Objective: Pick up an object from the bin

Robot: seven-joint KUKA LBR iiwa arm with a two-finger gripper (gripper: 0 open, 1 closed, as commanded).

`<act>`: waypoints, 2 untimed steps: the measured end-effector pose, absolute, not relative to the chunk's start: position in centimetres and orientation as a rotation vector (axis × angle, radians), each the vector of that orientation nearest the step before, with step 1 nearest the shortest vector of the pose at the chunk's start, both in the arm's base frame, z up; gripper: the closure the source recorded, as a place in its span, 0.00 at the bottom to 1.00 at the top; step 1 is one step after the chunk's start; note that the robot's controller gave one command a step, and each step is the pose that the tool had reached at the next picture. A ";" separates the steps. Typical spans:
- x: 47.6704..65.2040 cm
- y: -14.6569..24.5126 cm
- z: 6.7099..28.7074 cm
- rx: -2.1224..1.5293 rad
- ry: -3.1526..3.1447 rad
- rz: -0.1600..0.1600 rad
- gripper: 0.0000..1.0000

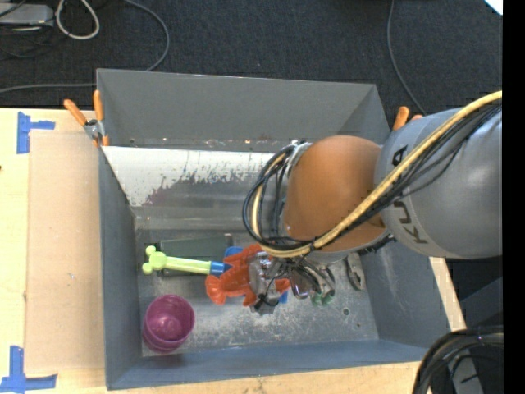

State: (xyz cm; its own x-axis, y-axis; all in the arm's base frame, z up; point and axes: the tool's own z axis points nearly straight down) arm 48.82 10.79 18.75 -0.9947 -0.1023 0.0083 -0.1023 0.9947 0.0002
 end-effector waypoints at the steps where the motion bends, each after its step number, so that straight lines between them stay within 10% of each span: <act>1: 48.3 10.5 9.3 0.139 -3.128 0.000 1.00; 2: 48.6 10.6 14.7 0.143 -3.128 0.001 1.00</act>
Offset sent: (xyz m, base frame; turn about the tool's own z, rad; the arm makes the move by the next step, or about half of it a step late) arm 0.0081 0.0012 0.0960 -0.0024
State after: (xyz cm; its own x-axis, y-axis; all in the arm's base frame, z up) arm 48.64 10.60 14.70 -0.9958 -0.0911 0.0101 -0.0911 0.9958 0.0001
